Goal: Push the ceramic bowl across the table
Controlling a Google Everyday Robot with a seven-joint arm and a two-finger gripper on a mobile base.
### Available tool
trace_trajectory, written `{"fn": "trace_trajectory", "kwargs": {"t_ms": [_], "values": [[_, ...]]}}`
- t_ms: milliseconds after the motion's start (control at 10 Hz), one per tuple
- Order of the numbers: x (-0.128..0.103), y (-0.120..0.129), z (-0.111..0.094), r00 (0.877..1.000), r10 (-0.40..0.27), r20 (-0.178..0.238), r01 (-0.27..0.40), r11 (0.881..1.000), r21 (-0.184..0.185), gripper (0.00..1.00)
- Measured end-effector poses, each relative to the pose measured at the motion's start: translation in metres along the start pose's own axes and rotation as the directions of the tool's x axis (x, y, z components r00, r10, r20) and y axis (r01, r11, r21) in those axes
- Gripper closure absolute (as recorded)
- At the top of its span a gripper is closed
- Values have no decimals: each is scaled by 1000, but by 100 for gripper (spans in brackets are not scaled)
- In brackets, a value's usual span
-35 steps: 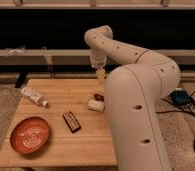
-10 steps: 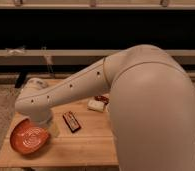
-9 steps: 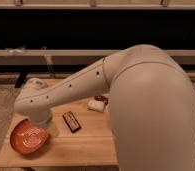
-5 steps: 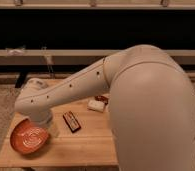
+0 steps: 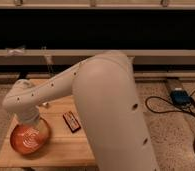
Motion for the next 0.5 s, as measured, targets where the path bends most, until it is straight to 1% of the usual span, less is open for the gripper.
{"fn": "trace_trajectory", "kwargs": {"t_ms": [100, 200, 500], "values": [[1, -8, 13, 1000, -19, 5, 19, 1000, -5, 20], [-2, -12, 21, 1000, -28, 11, 28, 1000, -4, 20], [-7, -11, 44, 999, -37, 19, 37, 999, -15, 20]]}}
